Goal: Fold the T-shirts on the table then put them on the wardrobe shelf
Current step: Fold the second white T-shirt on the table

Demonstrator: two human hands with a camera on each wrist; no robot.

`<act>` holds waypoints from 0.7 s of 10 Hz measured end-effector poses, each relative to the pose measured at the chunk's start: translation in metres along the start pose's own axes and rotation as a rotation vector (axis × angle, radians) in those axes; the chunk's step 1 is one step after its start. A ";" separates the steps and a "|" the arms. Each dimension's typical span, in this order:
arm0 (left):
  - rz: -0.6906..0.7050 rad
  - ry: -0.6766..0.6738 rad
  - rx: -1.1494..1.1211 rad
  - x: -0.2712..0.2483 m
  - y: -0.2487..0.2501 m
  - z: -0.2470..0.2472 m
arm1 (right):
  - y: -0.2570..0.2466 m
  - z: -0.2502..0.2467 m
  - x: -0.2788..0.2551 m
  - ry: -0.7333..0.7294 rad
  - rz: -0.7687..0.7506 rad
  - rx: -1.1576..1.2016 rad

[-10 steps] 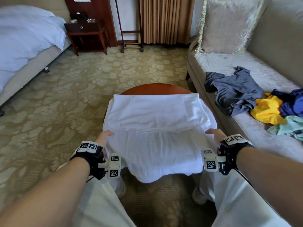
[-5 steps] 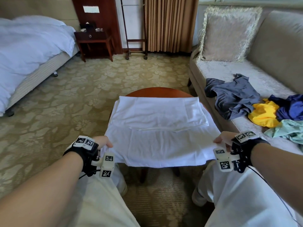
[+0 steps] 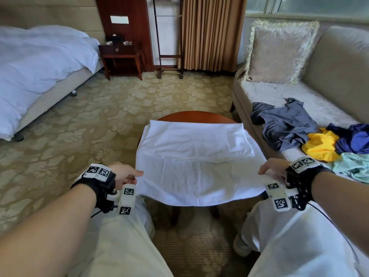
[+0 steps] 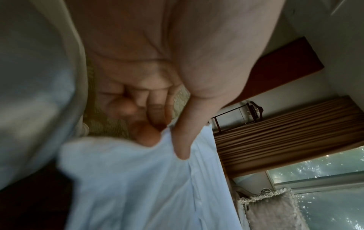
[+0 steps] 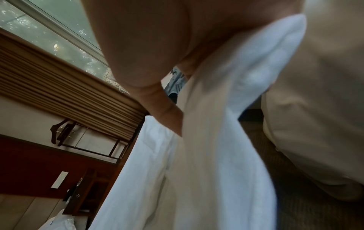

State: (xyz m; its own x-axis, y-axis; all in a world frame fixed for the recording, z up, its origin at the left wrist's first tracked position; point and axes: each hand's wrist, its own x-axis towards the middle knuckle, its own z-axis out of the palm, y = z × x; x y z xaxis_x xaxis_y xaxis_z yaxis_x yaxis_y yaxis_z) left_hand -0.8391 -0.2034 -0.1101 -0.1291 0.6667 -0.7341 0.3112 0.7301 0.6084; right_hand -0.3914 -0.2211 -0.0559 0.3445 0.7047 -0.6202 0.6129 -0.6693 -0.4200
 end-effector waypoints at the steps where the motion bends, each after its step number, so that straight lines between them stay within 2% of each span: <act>1: 0.043 0.060 0.008 0.003 0.000 -0.001 | 0.002 -0.002 0.007 -0.035 -0.055 0.000; 2: 0.075 0.148 -0.043 -0.005 0.003 0.002 | 0.006 -0.004 0.024 -0.035 -0.103 0.020; 3: 0.115 0.261 -0.071 -0.003 0.004 0.004 | 0.001 -0.003 -0.012 0.029 -0.065 0.069; 4: 0.196 0.418 0.185 -0.008 0.009 0.008 | 0.003 -0.007 -0.006 0.057 -0.103 0.036; 5: 0.265 0.486 0.230 -0.010 0.015 0.010 | 0.002 -0.013 0.001 0.011 -0.092 -0.008; 6: 0.298 0.433 0.249 -0.022 0.018 0.004 | 0.001 -0.019 -0.008 -0.010 -0.044 0.012; 7: 0.235 0.305 0.261 -0.026 0.022 -0.010 | 0.004 -0.028 0.005 -0.030 -0.043 0.027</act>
State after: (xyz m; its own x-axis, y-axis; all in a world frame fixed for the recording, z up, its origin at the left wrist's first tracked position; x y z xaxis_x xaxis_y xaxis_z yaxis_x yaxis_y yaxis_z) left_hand -0.8381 -0.2030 -0.0745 -0.2862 0.8515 -0.4394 0.5862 0.5183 0.6226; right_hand -0.3675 -0.2137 -0.0422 0.2966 0.7262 -0.6202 0.6070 -0.6448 -0.4646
